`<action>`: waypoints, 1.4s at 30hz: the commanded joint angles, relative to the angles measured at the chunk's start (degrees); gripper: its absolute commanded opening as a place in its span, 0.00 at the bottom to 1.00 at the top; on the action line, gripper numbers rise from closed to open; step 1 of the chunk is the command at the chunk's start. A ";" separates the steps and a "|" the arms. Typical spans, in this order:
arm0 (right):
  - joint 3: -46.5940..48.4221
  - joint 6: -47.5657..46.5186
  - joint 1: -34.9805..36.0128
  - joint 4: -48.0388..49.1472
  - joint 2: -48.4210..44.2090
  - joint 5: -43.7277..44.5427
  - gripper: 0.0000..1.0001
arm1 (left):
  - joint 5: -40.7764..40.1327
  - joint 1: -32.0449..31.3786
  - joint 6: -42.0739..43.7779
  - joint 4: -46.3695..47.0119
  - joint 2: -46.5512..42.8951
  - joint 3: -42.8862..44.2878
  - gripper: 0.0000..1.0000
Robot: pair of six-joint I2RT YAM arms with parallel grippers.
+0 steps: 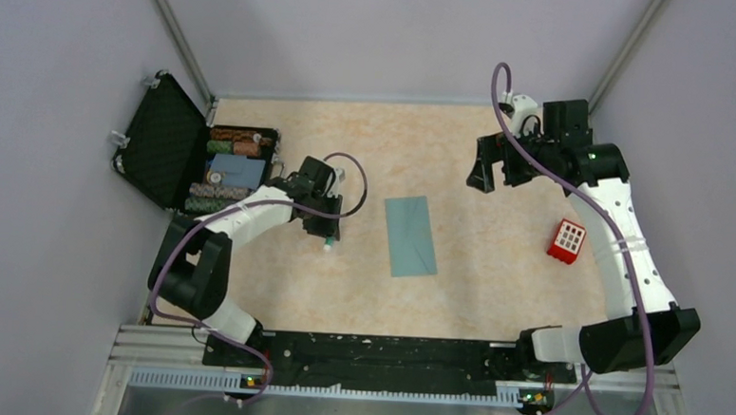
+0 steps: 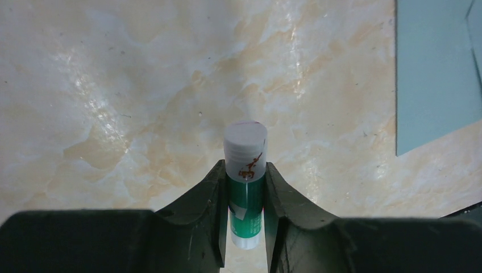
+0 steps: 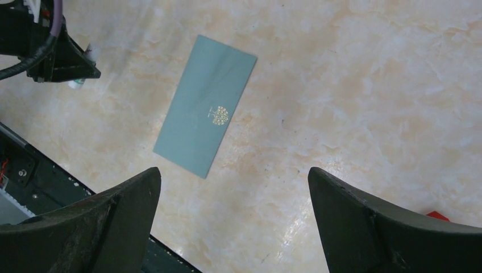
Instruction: Place the letter into the envelope and seal it
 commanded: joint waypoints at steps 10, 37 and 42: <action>-0.91 2.94 0.39 4.50 -2.55 -1.45 0.99 | -13.53 -2.78 -0.54 2.78 4.82 -3.91 0.20; 2.60 -1.45 0.30 3.48 -1.00 7.77 0.99 | -18.25 -2.06 -3.41 -1.73 -0.59 9.09 0.98; 9.68 6.00 0.29 5.57 2.92 20.76 0.99 | -22.05 -0.34 6.31 -5.12 -7.63 19.00 0.99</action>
